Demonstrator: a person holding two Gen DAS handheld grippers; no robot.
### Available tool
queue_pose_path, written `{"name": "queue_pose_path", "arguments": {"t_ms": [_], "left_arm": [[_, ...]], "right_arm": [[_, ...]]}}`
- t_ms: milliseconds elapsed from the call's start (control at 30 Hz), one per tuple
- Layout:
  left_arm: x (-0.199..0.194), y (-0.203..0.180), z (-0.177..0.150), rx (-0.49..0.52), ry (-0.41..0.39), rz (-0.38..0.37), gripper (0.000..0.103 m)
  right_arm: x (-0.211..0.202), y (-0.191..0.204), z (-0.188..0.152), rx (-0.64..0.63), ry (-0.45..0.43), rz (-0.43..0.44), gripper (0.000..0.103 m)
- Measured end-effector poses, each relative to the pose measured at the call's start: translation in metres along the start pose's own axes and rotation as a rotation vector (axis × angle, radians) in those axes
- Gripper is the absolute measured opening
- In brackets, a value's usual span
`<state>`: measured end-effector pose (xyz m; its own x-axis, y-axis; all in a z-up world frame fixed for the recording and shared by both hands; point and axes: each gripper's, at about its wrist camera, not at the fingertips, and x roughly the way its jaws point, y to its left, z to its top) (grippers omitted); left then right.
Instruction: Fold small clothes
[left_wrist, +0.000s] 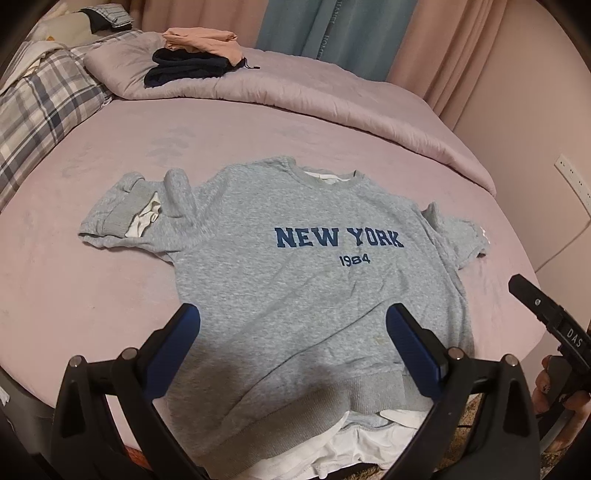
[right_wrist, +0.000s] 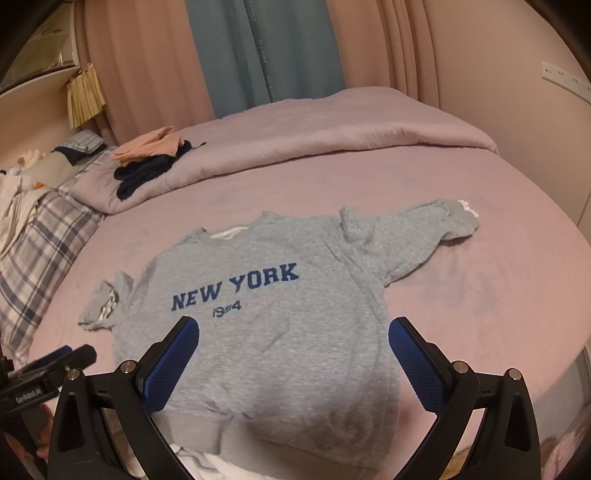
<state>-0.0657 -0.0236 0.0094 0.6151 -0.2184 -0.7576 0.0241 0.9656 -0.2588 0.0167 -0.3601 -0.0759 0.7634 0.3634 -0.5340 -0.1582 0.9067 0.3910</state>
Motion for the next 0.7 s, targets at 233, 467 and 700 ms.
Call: {"name": "queue_pose_path", "arguments": {"t_ms": [233,467,700], "left_arm": [[-0.001,0.0059,0.0006,-0.018,0.009,-0.006,0.1],[-0.0037,0.005,-0.0006,-0.009,0.016,-0.006,0.1],[-0.0026,0.0028,-0.0018,0.0,0.027,-0.005,0.1]], "right_arm": [[0.0008,-0.0021,-0.0006,0.008,0.0,0.001,0.102],[0.0011,-0.0047,-0.0014,0.014,0.0,0.006,0.102],[0.0014,-0.0065,-0.0015,0.02,0.002,0.008,0.102]]}}
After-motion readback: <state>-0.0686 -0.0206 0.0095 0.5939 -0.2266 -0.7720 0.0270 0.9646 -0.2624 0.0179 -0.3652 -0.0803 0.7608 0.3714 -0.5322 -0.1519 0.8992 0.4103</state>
